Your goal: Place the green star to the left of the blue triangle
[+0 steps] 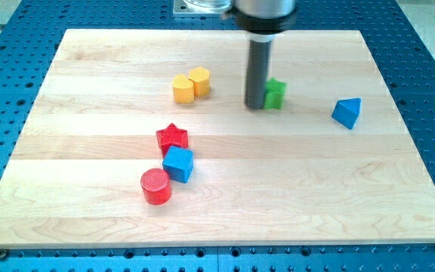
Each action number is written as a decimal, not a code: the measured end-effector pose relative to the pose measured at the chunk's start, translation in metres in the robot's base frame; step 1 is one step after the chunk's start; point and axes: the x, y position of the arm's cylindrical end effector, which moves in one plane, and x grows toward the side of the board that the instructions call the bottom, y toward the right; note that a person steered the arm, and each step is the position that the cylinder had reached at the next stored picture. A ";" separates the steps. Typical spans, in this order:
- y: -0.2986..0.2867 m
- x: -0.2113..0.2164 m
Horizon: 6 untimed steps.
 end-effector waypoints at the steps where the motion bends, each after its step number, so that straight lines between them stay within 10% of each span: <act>1: -0.016 -0.039; 6: 0.054 0.017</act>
